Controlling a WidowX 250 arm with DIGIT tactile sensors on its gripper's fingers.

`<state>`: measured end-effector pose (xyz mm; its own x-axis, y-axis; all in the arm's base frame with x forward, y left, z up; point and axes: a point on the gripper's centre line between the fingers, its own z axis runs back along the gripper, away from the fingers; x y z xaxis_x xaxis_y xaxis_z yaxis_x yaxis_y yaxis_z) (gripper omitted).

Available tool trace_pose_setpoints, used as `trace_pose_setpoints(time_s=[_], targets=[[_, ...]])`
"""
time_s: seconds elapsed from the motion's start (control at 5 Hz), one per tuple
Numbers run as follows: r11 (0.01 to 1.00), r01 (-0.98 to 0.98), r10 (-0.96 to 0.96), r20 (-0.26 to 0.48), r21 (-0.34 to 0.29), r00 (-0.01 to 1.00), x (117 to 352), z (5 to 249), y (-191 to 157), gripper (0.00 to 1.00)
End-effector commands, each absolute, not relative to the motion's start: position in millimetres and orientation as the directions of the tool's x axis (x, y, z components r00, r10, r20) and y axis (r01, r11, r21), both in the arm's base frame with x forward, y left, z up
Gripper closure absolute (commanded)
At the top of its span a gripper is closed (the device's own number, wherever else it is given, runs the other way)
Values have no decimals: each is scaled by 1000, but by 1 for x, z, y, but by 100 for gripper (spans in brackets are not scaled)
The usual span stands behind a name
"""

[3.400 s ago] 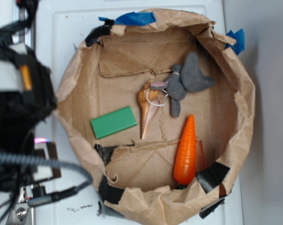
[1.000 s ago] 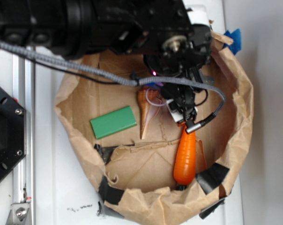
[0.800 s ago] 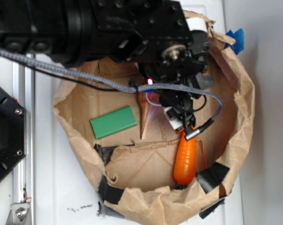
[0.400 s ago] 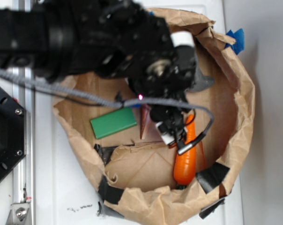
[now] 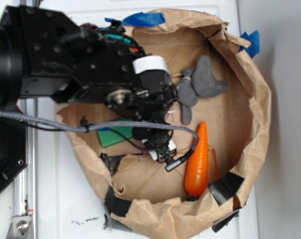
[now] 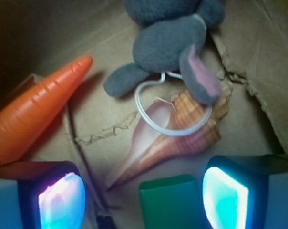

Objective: Grab the shell.

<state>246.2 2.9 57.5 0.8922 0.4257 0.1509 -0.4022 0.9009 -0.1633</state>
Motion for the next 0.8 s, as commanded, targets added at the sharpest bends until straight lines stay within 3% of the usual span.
trace_pose_setpoints(time_s=[0.0, 0.4, 0.6], targets=[[888, -412, 450, 205, -203, 869, 268, 73, 15, 0], [860, -459, 496, 156, -223, 854, 284, 72, 27, 0], [871, -447, 478, 146, -202, 866, 286, 66, 28, 0]])
